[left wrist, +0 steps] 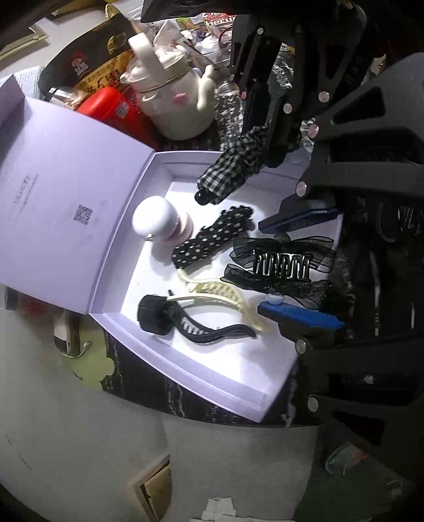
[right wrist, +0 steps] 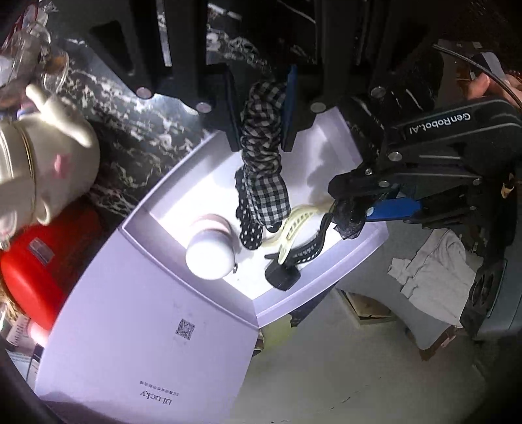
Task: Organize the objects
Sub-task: 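Carry the scrunchie with the right tool while the left tool carries the mesh clip into the box, then lower both items into the box and open both tools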
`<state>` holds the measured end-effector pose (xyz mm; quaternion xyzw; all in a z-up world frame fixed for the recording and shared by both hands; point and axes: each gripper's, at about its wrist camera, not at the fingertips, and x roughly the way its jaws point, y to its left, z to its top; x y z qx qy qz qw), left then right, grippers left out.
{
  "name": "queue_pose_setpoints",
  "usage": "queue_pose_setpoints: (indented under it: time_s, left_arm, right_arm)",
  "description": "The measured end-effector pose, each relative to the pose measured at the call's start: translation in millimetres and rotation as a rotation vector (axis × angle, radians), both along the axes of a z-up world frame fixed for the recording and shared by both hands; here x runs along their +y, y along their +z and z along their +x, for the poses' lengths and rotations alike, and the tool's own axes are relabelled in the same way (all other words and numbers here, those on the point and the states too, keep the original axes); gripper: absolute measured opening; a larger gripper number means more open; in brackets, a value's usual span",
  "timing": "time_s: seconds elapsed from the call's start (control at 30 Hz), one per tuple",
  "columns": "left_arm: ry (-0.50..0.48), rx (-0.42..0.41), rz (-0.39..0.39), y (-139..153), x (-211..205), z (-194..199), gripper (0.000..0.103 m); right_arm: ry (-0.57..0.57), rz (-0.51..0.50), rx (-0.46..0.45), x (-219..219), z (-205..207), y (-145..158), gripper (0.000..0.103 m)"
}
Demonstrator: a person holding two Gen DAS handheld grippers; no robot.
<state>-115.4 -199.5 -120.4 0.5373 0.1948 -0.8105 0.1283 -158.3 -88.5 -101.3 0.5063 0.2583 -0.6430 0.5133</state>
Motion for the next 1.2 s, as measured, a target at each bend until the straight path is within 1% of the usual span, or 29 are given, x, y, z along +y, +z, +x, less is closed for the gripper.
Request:
queue_pose_setpoints:
  time_s: [0.33, 0.47, 0.77, 0.93, 1.2]
  left_arm:
    - [-0.007, 0.016, -0.010, -13.0, -20.9, -21.9, 0.041]
    - [-0.007, 0.038, -0.007, -15.5, -27.4, -28.4, 0.041]
    - [-0.027, 0.057, -0.047, -19.5, -32.8, -39.4, 0.041]
    - [-0.024, 0.061, -0.047, -23.9, -36.2, -42.6, 0.041]
    - [-0.014, 0.045, -0.045, -33.7, -36.6, -42.4, 0.041]
  right_arm:
    - [-0.016, -0.008, -0.017, -27.2, -17.4, -11.5, 0.024]
    - [-0.022, -0.015, -0.022, -37.1, -22.6, -16.0, 0.024]
    - [-0.011, -0.015, -0.019, -54.7, -25.8, -27.0, 0.024]
    - [-0.006, -0.008, -0.013, -60.4, -26.6, -30.8, 0.024]
    - [-0.010, 0.017, -0.014, -62.3, -28.3, -41.7, 0.024]
